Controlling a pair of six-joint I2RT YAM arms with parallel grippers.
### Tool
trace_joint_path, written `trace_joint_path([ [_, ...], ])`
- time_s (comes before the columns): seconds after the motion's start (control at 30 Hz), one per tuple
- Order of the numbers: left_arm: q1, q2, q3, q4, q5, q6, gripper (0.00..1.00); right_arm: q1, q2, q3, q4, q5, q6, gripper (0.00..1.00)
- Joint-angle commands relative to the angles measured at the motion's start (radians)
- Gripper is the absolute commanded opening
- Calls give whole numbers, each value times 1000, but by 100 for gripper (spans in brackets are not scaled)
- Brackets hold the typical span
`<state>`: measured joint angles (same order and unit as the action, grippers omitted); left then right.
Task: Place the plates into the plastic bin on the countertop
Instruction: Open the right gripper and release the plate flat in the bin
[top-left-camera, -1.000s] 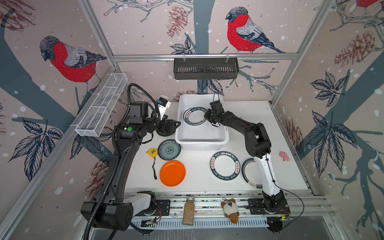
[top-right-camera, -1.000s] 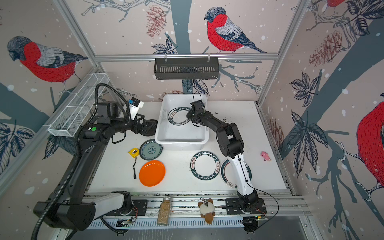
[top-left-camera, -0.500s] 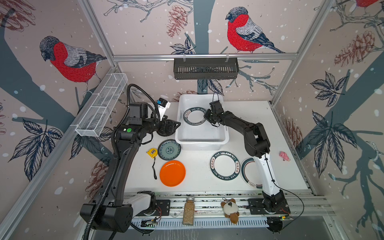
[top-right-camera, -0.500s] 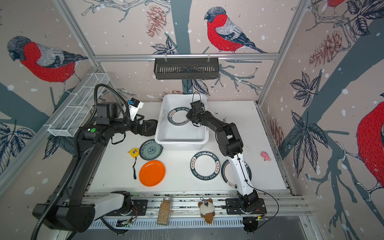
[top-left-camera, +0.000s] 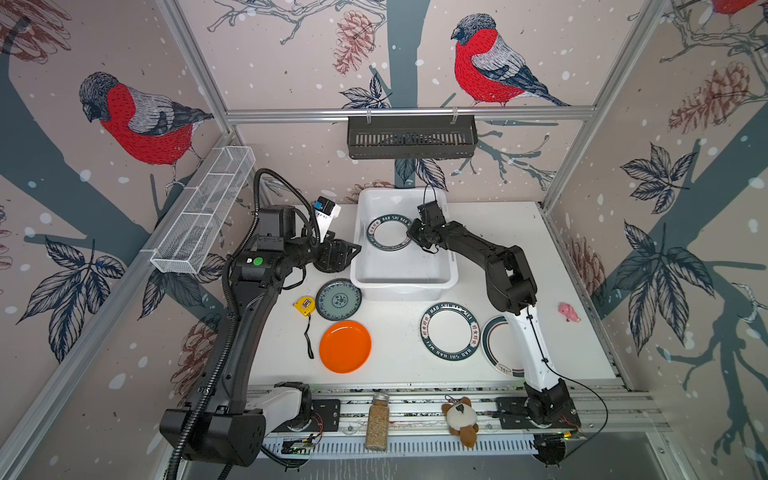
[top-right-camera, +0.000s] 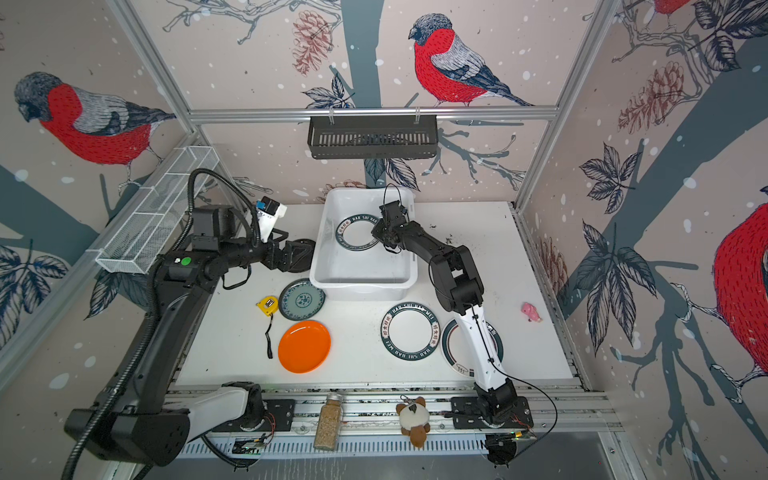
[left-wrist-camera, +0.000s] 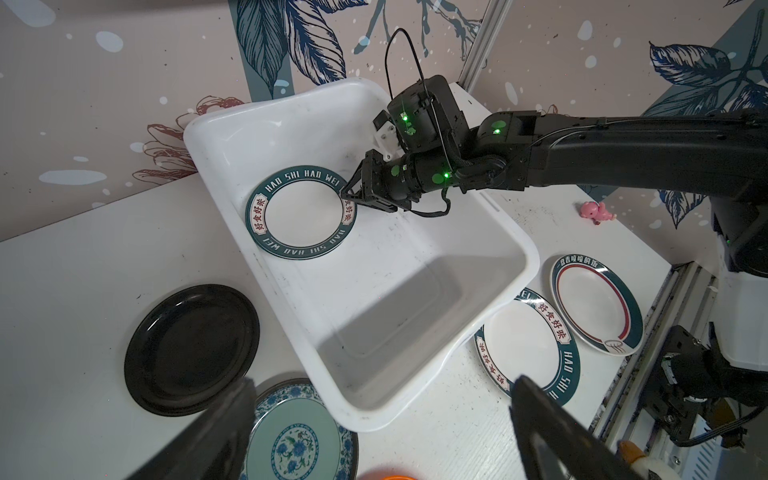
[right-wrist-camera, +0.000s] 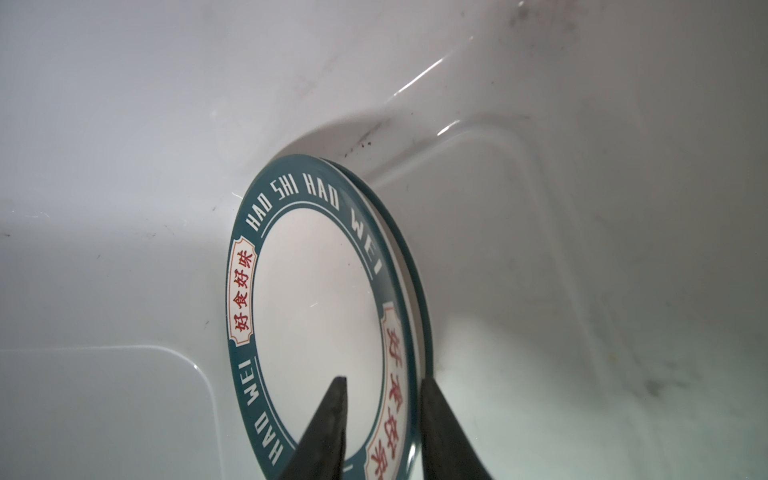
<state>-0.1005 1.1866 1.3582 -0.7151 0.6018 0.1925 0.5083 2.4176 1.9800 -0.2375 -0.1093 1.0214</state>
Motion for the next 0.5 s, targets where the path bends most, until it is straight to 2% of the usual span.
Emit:
trace_joint_path([
  [0.0, 1, -5, -2, 25, 5, 18, 95, 1, 5, 19, -20, 13, -4, 33],
  [0.47, 1, -5, 0, 25, 8, 18, 95, -2, 15, 38, -49, 14, -16, 34],
])
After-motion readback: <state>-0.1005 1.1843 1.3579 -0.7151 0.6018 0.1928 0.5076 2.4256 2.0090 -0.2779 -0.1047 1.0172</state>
